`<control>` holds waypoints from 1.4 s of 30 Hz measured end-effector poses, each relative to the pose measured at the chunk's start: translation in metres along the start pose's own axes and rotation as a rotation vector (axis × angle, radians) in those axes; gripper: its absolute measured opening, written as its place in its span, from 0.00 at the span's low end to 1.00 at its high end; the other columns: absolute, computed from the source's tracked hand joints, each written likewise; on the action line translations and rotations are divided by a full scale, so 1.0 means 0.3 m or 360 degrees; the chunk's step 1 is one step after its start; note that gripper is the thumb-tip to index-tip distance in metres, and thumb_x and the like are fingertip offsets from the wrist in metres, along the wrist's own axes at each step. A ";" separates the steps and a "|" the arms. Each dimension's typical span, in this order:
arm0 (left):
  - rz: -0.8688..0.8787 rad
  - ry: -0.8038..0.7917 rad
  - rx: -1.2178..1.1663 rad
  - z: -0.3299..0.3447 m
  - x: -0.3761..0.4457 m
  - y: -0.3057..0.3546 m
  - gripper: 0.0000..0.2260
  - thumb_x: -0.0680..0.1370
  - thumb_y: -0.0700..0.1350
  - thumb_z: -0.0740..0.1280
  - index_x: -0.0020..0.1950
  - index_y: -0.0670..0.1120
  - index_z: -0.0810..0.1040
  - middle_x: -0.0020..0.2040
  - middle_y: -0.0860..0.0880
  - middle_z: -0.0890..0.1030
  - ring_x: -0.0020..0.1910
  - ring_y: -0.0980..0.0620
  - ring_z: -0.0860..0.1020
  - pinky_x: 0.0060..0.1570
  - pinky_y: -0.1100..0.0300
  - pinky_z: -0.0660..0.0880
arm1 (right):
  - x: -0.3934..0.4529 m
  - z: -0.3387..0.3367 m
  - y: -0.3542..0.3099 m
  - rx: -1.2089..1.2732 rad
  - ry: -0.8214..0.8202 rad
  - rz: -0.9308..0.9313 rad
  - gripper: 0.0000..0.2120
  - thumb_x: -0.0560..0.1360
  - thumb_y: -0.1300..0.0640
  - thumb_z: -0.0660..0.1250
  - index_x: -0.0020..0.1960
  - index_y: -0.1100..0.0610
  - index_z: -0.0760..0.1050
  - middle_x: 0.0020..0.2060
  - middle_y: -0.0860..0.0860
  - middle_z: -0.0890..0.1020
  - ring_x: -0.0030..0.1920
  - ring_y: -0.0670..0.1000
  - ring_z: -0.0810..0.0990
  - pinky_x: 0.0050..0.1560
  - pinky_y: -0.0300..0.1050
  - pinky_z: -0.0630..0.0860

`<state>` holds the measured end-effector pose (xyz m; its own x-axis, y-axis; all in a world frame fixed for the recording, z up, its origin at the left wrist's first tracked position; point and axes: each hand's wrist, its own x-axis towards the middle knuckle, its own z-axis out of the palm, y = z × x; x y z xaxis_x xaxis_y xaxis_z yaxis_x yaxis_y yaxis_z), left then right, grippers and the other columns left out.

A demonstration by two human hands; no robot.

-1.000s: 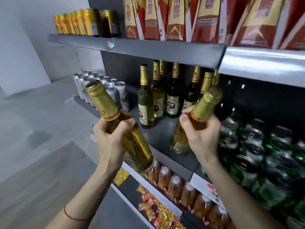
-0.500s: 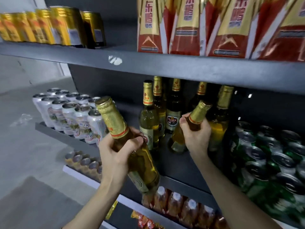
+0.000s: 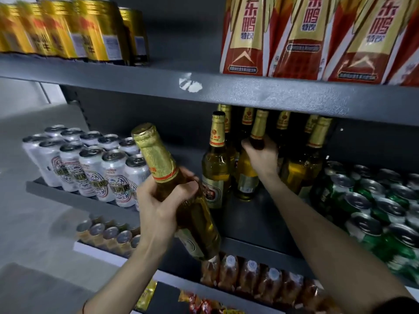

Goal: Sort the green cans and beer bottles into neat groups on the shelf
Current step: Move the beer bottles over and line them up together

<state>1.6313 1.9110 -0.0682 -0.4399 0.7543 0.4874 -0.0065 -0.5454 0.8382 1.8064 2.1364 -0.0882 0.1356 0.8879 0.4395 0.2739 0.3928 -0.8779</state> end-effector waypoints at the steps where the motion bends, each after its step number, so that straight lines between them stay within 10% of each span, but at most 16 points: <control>1: 0.0002 -0.0005 0.0005 0.000 0.002 0.003 0.09 0.67 0.48 0.75 0.46 0.49 0.86 0.44 0.39 0.85 0.46 0.35 0.83 0.46 0.42 0.81 | 0.007 0.009 -0.003 -0.0014 -0.0035 0.0031 0.14 0.75 0.51 0.75 0.59 0.54 0.81 0.45 0.44 0.83 0.50 0.49 0.81 0.50 0.37 0.73; 23: 0.0004 0.0005 0.0018 0.037 -0.015 0.004 0.08 0.67 0.47 0.74 0.45 0.48 0.86 0.43 0.40 0.86 0.45 0.33 0.83 0.45 0.42 0.81 | -0.005 0.025 -0.018 -0.0210 -0.0074 -0.0042 0.30 0.78 0.45 0.71 0.70 0.64 0.69 0.64 0.61 0.74 0.68 0.62 0.72 0.68 0.61 0.71; 35: -0.0021 -0.0150 -0.0099 0.106 -0.005 -0.030 0.07 0.69 0.46 0.75 0.45 0.49 0.86 0.44 0.43 0.85 0.46 0.39 0.83 0.47 0.45 0.81 | -0.145 -0.145 -0.061 -0.0192 0.0017 -0.0273 0.25 0.80 0.44 0.67 0.67 0.61 0.72 0.60 0.56 0.77 0.63 0.56 0.76 0.64 0.59 0.75; 42: -0.0002 -0.0294 -0.0138 0.215 -0.004 -0.068 0.05 0.70 0.47 0.75 0.46 0.52 0.86 0.45 0.48 0.86 0.47 0.48 0.84 0.48 0.56 0.80 | -0.415 -0.302 -0.134 0.0196 -0.0511 -0.0481 0.32 0.77 0.32 0.66 0.72 0.50 0.67 0.65 0.45 0.76 0.68 0.49 0.76 0.69 0.46 0.72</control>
<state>1.6898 1.9448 -0.0701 -0.2675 0.8048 0.5298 -0.0876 -0.5679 0.8184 1.8649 1.9882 -0.0904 -0.2402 0.7505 0.6156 0.1378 0.6541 -0.7437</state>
